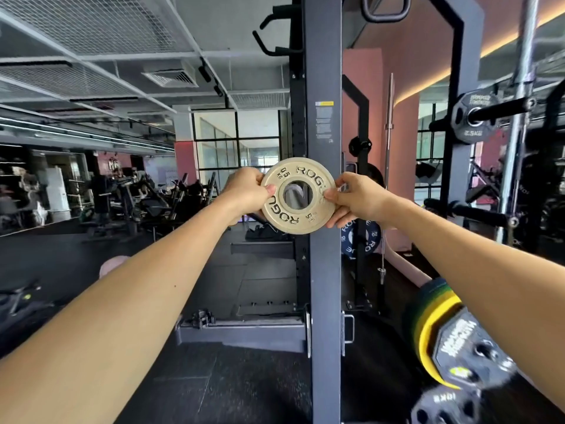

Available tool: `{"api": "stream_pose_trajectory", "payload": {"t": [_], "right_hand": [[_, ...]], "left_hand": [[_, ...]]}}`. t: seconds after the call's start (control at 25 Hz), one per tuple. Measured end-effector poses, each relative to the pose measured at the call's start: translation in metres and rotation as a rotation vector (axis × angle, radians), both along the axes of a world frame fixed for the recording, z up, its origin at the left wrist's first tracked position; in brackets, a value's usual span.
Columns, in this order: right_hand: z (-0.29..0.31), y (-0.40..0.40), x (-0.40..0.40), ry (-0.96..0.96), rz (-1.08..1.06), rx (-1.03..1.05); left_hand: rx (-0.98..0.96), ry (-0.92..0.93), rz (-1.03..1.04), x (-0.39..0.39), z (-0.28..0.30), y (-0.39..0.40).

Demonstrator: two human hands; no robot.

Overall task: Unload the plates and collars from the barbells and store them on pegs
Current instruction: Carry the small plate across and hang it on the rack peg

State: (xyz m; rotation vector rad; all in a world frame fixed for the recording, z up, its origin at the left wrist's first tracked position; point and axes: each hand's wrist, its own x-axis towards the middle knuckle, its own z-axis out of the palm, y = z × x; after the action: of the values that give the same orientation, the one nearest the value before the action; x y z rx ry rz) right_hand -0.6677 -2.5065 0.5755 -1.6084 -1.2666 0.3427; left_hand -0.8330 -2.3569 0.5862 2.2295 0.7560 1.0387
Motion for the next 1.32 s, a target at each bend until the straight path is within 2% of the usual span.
{"api": "stream_pose_trajectory", "payload": {"t": [0.4,0.6,0.84,0.96,1.32], "right_hand": [[-0.029,0.001,0.008,-0.039,-0.048,-0.067],[-0.042,0.008,0.015,-0.076,-0.047,-0.045],[-0.046,0.019,0.022,-0.121,-0.107,-0.018],[-0.044,0.032,0.028,-0.116,-0.170,-0.015],[-0.046,0.092,0.075,-0.135,-0.155,-0.066]], "left_hand": [[-0.022,0.046,0.029,0.006,-0.031,-0.010],[0.156,0.066,0.059,0.010,-0.045,-0.008],[0.232,0.057,0.044,0.017,-0.043,0.001],[0.207,0.032,0.071,0.032,-0.045,0.014],[0.210,0.065,0.101,0.083,-0.045,0.084]]}}
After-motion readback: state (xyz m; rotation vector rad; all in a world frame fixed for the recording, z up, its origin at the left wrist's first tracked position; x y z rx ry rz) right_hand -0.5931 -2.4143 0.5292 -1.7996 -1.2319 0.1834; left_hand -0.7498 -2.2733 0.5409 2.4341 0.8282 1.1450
